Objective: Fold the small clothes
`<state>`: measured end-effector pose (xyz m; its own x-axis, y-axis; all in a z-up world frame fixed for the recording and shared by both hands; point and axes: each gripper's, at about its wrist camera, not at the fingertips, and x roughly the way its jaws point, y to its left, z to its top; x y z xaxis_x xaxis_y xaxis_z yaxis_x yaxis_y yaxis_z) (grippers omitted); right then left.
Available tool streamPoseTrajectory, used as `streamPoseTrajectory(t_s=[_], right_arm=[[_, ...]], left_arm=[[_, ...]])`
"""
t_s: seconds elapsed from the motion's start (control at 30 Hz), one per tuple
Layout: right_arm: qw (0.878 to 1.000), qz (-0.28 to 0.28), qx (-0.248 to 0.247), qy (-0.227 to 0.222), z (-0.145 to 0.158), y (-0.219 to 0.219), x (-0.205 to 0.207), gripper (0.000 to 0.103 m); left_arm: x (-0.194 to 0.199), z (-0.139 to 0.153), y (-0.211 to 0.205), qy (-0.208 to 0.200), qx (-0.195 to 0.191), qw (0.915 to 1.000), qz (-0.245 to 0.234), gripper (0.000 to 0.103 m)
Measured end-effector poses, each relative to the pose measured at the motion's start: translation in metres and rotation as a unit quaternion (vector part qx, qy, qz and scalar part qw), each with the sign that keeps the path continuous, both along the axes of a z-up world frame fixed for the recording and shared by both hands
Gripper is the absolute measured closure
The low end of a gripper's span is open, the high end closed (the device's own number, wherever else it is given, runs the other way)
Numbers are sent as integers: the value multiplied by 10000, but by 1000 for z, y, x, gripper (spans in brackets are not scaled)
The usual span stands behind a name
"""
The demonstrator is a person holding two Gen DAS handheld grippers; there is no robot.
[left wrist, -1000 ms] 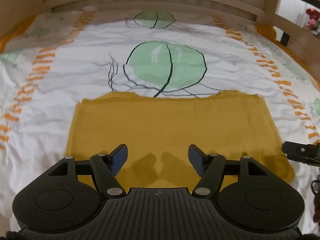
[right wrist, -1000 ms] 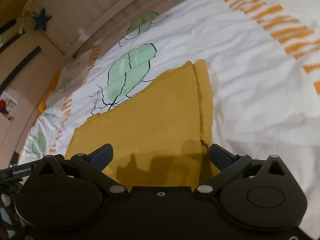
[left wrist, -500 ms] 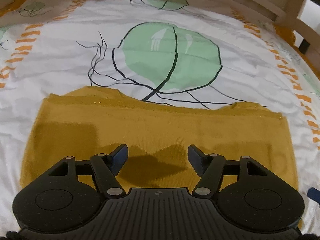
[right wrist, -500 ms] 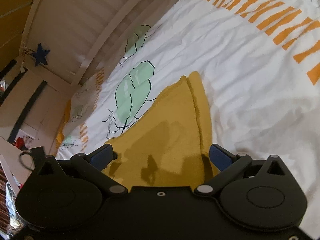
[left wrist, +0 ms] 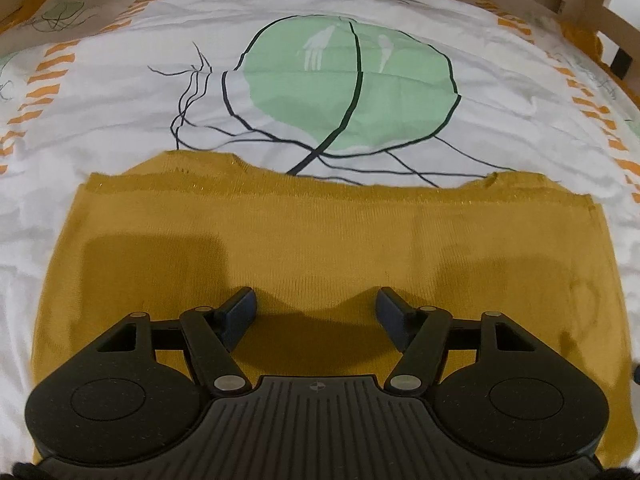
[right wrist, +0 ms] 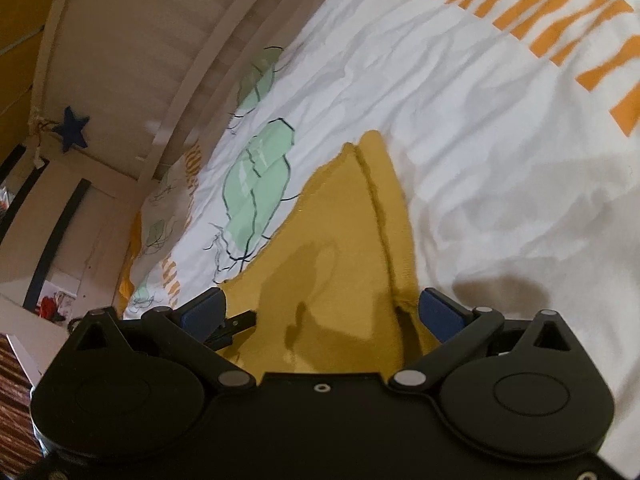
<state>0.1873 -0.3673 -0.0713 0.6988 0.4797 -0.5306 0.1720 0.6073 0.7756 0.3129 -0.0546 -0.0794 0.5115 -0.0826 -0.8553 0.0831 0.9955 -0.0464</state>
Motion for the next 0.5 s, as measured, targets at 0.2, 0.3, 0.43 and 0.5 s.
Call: streamPoseTrajectory(t_s=[0.2, 0.3, 0.43, 0.5], right_arm=[[9996, 49, 66, 285, -15, -5, 9, 0], [9996, 173, 105, 197, -20, -3, 14, 0], [9991, 288, 322, -1, -30, -2, 21, 0], [9983, 308, 477, -149, -35, -3, 26, 0]], left_arm=[[-21, 2, 4, 90, -31, 9999, -104, 38], [-31, 3, 6, 96, -44, 9998, -158, 38], [-30, 0, 8, 135, -117, 9997, -163, 37], [-28, -1, 7, 167, -123, 9997, -163, 37]])
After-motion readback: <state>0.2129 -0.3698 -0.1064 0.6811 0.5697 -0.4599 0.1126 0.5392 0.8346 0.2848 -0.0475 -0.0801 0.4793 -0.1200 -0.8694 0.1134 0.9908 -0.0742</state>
